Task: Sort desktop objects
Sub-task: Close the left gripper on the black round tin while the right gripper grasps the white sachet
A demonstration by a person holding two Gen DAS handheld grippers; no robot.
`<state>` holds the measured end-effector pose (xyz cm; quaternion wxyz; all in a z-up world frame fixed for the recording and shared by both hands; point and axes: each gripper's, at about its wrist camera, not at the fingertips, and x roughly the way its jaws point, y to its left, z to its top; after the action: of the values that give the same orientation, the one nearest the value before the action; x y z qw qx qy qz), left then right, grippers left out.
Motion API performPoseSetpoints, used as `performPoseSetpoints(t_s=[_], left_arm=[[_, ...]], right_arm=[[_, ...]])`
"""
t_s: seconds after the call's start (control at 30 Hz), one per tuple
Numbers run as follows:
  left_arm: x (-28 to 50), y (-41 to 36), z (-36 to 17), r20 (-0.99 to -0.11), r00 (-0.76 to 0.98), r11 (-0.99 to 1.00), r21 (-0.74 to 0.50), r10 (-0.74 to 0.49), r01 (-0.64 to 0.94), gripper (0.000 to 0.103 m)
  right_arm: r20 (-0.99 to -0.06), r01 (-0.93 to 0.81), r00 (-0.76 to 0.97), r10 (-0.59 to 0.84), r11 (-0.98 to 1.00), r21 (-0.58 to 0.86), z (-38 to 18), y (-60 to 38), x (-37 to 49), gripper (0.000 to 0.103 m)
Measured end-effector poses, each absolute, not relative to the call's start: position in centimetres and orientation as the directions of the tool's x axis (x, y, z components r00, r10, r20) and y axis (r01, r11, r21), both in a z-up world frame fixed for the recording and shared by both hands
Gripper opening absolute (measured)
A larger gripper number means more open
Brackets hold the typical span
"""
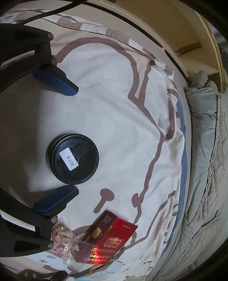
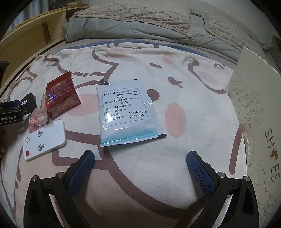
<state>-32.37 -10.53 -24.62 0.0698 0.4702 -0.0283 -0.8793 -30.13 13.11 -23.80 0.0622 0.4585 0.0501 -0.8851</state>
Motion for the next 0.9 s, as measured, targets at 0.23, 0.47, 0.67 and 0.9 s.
performPoseSetpoints(t_s=[0.23,0.47,0.67,0.9], left_arm=[[-31.6,-9.9,-24.3,-0.800,-0.584,-0.990,0.110,-0.139,0.084,0.100],[-31.2,-8.5,-23.8,-0.782,-0.614,-0.993,0.113,-0.106,0.027,0.077],[-30.8,-7.6,-23.8,-0.771,-0.633,-0.994,0.110,-0.074,-0.018,0.057],[-30.4,-6.7,-24.1,-0.748,-0.657,-0.989,0.147,-0.091,-0.030,0.050]], right_arm=[[-0.802,0.153,-0.593,-0.063,-0.988,-0.035,-23.7,13.1,-29.8,0.103],[-0.793,0.150,-0.606,-0.058,-0.988,-0.042,-23.7,13.0,-29.6,0.103],[-0.792,0.150,-0.607,-0.065,-0.988,-0.034,-23.7,13.2,-29.5,0.103],[-0.786,0.149,-0.611,-0.094,-0.989,0.003,-23.5,13.6,-29.5,0.103]])
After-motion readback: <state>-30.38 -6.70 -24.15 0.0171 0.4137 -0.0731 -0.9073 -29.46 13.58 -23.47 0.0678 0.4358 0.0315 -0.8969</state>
